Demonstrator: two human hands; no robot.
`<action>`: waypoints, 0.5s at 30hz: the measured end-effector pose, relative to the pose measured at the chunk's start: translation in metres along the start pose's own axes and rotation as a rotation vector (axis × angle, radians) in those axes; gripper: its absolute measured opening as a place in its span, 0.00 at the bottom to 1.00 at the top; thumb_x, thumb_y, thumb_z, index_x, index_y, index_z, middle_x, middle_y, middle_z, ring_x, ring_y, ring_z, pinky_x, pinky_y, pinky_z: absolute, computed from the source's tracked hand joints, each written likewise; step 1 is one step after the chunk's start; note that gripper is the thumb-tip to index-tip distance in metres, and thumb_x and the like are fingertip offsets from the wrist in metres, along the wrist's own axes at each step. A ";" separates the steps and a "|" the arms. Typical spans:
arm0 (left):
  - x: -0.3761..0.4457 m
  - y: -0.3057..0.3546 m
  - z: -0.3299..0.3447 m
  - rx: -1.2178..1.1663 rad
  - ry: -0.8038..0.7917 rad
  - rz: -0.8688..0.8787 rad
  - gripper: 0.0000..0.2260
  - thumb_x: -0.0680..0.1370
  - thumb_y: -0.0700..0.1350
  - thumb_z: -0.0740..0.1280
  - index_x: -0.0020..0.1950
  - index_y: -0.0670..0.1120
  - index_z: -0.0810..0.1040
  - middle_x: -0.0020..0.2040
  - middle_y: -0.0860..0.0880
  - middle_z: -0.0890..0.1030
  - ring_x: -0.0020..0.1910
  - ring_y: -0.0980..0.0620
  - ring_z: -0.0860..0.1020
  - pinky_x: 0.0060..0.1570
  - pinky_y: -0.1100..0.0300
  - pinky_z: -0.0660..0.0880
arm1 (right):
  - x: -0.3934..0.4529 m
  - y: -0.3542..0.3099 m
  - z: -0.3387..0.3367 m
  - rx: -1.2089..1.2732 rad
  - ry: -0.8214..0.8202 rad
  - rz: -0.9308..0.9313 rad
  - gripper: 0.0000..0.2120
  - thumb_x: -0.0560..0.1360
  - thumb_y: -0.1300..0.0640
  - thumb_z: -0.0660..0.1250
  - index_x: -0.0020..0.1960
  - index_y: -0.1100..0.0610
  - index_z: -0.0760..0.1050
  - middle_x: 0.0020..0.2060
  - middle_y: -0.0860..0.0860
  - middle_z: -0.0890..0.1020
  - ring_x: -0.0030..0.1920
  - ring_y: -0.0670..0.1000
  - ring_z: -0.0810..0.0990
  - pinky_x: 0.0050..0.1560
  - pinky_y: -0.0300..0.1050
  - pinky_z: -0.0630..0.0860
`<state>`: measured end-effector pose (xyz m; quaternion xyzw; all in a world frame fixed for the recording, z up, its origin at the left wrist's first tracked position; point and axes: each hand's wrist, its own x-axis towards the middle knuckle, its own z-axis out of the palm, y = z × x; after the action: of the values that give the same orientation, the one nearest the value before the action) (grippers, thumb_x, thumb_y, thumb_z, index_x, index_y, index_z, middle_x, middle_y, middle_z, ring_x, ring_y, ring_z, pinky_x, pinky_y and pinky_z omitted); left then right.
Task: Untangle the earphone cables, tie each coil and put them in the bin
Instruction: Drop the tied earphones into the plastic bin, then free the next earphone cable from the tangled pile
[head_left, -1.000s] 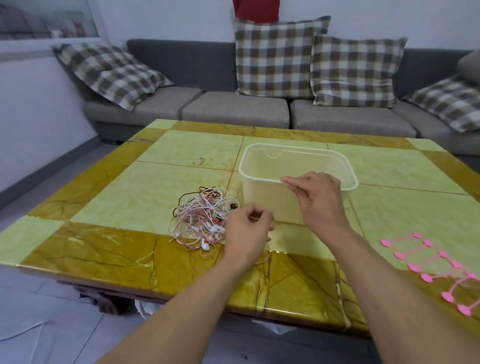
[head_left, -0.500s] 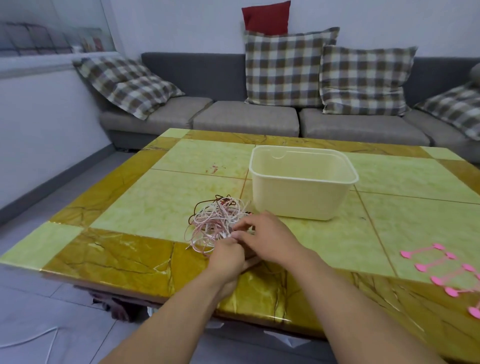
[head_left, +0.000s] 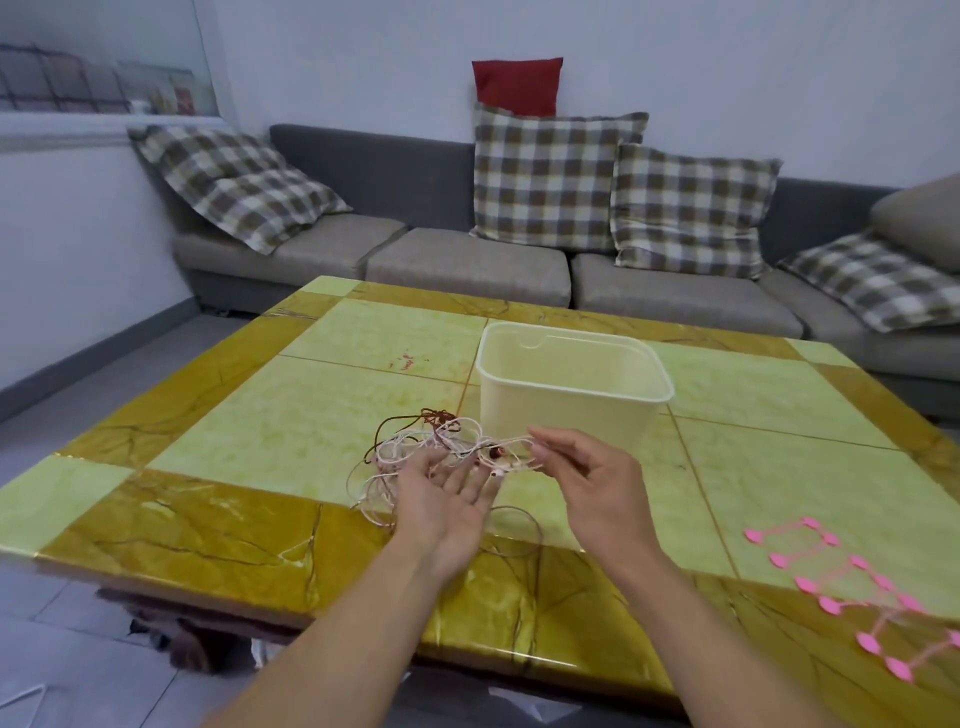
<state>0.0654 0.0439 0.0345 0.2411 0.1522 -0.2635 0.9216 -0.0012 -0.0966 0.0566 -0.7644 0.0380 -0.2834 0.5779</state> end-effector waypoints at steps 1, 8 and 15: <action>0.001 0.002 0.001 -0.005 0.018 0.021 0.12 0.77 0.43 0.64 0.59 0.42 0.72 0.58 0.42 0.77 0.59 0.44 0.77 0.67 0.49 0.73 | -0.002 0.000 -0.006 0.044 0.058 0.022 0.11 0.77 0.62 0.72 0.51 0.47 0.85 0.45 0.46 0.88 0.47 0.49 0.87 0.51 0.43 0.82; 0.012 0.009 0.006 0.074 0.123 0.205 0.21 0.80 0.46 0.67 0.72 0.44 0.70 0.74 0.43 0.70 0.68 0.43 0.75 0.64 0.50 0.74 | -0.002 0.003 -0.057 0.178 0.413 0.138 0.14 0.83 0.67 0.61 0.55 0.50 0.79 0.42 0.53 0.83 0.36 0.50 0.84 0.39 0.43 0.83; 0.018 0.020 -0.003 0.203 0.240 0.389 0.24 0.80 0.40 0.68 0.76 0.44 0.67 0.57 0.46 0.78 0.55 0.47 0.79 0.52 0.52 0.80 | 0.004 0.014 -0.115 0.087 0.643 0.227 0.16 0.84 0.63 0.59 0.53 0.43 0.78 0.43 0.48 0.81 0.29 0.45 0.73 0.30 0.44 0.69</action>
<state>0.0903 0.0529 0.0317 0.3867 0.1839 -0.0644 0.9014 -0.0495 -0.2020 0.0650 -0.6014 0.2909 -0.4452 0.5962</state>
